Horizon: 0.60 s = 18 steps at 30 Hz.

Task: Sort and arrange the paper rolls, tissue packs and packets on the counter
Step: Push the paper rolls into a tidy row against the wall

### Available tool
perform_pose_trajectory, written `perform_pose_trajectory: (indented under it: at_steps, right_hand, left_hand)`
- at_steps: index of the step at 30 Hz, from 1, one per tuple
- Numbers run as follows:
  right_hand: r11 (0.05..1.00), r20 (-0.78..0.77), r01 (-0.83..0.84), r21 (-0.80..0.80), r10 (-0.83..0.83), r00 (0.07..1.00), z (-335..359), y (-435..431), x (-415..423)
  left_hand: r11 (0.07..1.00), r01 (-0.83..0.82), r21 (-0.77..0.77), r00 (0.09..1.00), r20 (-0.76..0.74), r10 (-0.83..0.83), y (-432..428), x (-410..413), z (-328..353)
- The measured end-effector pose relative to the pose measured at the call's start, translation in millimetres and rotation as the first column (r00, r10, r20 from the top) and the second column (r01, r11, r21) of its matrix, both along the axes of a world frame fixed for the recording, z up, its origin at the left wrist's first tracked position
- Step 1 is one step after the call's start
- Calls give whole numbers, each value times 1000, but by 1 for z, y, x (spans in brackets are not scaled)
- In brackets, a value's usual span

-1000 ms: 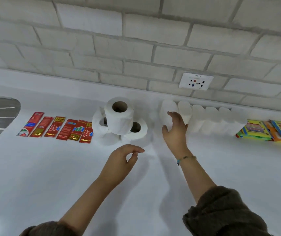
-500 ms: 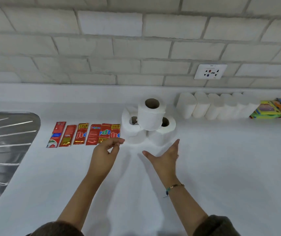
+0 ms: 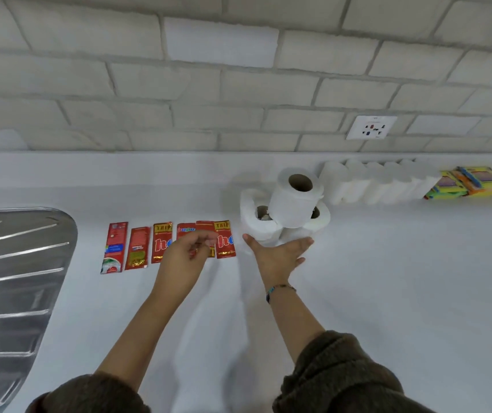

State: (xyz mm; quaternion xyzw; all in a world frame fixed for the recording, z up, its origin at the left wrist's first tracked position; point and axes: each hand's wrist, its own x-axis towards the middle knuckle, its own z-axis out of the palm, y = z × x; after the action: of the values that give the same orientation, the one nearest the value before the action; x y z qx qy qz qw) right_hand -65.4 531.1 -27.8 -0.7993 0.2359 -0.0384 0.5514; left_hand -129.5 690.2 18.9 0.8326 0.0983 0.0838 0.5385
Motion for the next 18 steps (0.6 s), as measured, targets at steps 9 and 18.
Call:
perform_pose_trajectory:
  at_steps: [9,18]
  right_hand:
    - [999,0,27,-32,-27,1000,0,-2,55]
    - [994,-20,-43,-103,41,999,1,-22,101]
  left_hand:
    - [1000,0,-8,1000,-9,0,14,26,-5]
    - [999,34,8,999,-29,-34,5,46,-16]
